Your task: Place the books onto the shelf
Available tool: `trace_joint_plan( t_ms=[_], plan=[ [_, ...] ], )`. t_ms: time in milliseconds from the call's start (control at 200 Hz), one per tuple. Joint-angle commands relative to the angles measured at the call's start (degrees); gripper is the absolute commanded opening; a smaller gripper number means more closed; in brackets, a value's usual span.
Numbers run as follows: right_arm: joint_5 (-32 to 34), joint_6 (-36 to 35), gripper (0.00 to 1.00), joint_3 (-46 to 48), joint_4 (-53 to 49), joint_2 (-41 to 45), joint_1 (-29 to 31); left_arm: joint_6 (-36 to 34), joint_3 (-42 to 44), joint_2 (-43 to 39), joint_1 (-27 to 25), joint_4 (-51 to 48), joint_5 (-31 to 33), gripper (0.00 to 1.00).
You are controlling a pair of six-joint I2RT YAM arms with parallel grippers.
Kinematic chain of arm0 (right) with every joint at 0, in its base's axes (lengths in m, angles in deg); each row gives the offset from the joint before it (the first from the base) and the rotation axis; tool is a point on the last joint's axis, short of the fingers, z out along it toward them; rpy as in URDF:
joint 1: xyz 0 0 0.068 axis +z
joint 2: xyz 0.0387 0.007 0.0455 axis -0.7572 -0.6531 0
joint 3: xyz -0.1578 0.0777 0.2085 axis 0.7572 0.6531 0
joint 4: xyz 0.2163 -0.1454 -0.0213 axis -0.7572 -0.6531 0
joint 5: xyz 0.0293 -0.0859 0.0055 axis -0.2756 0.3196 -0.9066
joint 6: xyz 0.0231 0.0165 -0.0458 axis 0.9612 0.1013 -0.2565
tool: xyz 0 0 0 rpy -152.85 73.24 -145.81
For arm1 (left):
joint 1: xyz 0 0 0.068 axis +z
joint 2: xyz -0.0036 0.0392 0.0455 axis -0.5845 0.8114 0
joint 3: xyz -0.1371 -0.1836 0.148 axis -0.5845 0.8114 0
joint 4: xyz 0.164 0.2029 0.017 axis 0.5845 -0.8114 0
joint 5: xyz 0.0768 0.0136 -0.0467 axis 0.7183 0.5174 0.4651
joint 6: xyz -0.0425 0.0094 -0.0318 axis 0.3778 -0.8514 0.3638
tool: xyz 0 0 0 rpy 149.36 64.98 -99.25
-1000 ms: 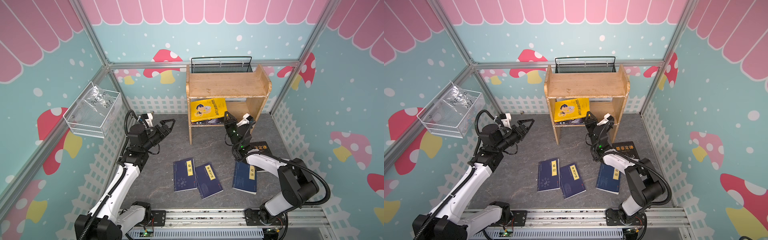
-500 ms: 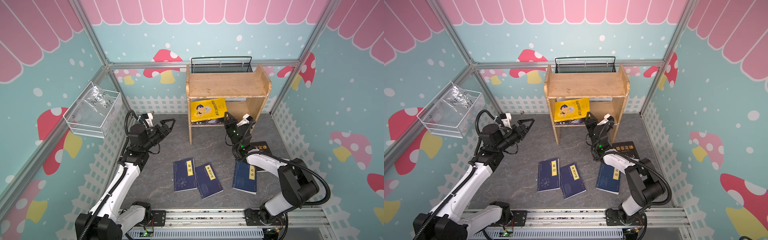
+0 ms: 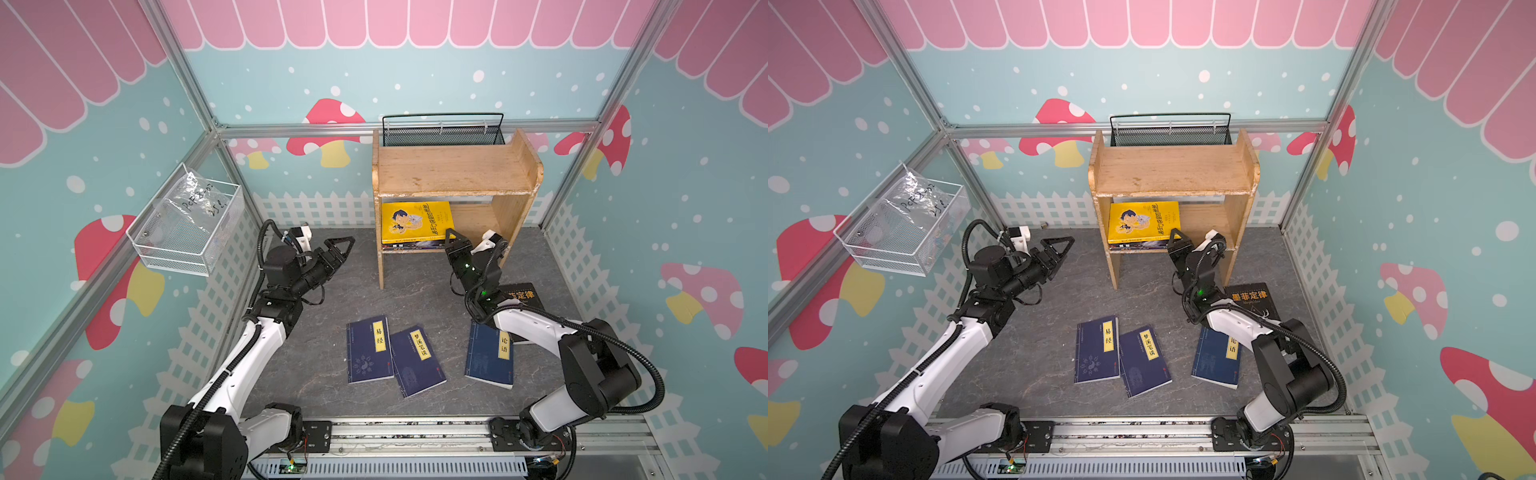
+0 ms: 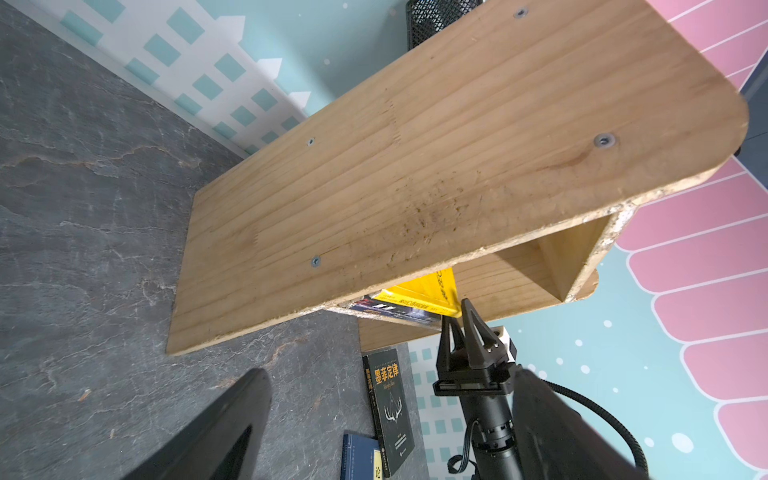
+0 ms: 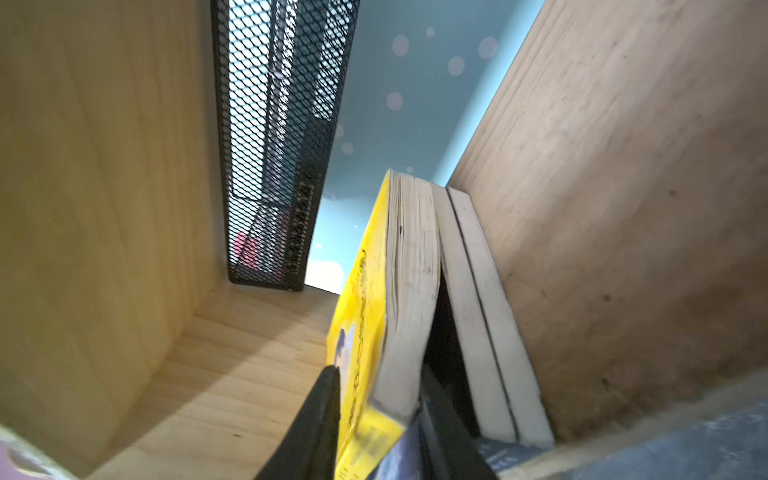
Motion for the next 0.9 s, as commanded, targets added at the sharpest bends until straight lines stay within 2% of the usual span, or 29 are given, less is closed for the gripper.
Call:
trace_joint_plan(
  t_ms=[0,160,340,580,680,780,895],
  plan=[
    [-0.23,-3.39,0.41,-1.2,-4.16,2.34,0.42,1.74,0.95,0.97,0.43,3.53,-1.93,0.92],
    [3.16,-7.18,0.52,-0.87,-7.72,4.66,0.87,4.72,1.92,2.79,0.39,9.46,-3.26,0.92],
    [6.75,-12.32,0.56,-1.08,-11.08,8.27,1.86,4.96,1.47,4.87,0.39,10.3,-3.42,0.92],
    [14.01,-20.58,0.6,0.6,-14.92,14.25,1.96,1.76,0.81,3.76,0.39,5.92,-1.32,0.92],
    [15.65,-26.9,0.61,1.72,-13.32,16.17,1.9,-0.76,0.1,2.88,0.39,2.58,-0.36,0.93],
    [12.82,-35.48,0.6,1.46,-12.46,17.11,1.81,-4.25,-0.62,2.14,0.3,-1.02,-0.71,0.94],
    [4.73,-45.08,0.62,-0.17,-14.94,17.31,1.52,-7.95,-0.54,1.08,-0.08,-4.14,-1.92,0.95]
  ],
)
